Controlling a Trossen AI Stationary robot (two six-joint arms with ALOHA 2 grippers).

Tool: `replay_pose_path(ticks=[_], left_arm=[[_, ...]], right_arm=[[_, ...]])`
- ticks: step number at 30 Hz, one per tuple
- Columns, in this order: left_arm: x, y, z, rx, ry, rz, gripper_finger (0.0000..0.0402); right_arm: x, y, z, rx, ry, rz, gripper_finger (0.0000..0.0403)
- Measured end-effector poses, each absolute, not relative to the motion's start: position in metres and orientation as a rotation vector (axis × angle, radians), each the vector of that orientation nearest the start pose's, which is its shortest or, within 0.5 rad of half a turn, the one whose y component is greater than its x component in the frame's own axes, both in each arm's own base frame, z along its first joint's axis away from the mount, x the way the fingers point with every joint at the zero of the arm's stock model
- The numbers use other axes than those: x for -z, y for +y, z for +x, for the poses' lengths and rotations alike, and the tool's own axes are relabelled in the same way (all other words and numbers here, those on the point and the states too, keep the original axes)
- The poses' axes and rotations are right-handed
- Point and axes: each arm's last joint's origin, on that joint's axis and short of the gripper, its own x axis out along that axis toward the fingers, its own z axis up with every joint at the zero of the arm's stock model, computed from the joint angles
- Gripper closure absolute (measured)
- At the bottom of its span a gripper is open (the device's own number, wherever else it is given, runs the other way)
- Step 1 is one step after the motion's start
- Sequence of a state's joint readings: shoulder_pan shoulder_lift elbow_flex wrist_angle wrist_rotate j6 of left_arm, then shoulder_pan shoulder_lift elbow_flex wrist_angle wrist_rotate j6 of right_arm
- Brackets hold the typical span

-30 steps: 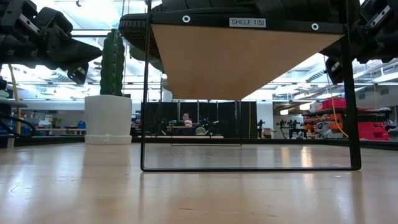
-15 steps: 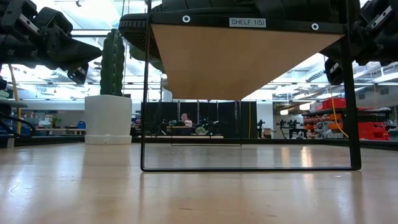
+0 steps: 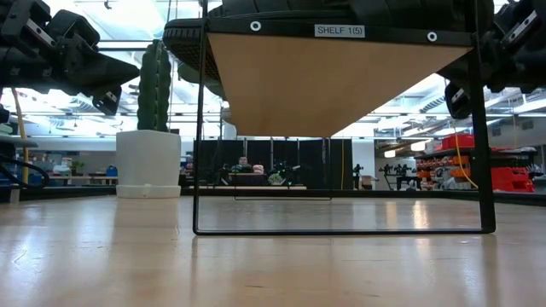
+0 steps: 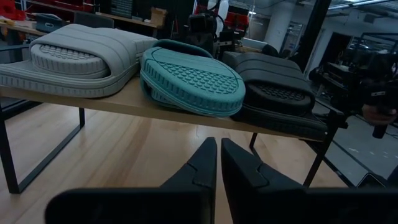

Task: Pick and place slippers onto the shelf
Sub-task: Return to Home Position

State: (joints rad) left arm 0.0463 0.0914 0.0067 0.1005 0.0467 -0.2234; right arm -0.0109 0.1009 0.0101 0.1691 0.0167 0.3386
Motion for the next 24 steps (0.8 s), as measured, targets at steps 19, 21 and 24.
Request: replay_pose_path(ticks=[19, 21, 24], left_arm=[[-0.168, 0.003, 0.103, 0.002, -0.016, -0.223, 0.0375], [-0.168, 0.003, 0.103, 0.002, -0.016, -0.222, 0.0372], [-0.168, 0.003, 0.103, 0.002, -0.015, -0.222, 0.0367]], right_arm=[[-0.195, -0.001, 0.098, -0.03, -0.29, 0.314, 0.0403], [-0.193, -0.001, 0.099, -0.02, -0.268, 0.311, 0.0403], [-0.188, -0.001, 0.099, -0.014, -0.217, 0.316, 0.0403]])
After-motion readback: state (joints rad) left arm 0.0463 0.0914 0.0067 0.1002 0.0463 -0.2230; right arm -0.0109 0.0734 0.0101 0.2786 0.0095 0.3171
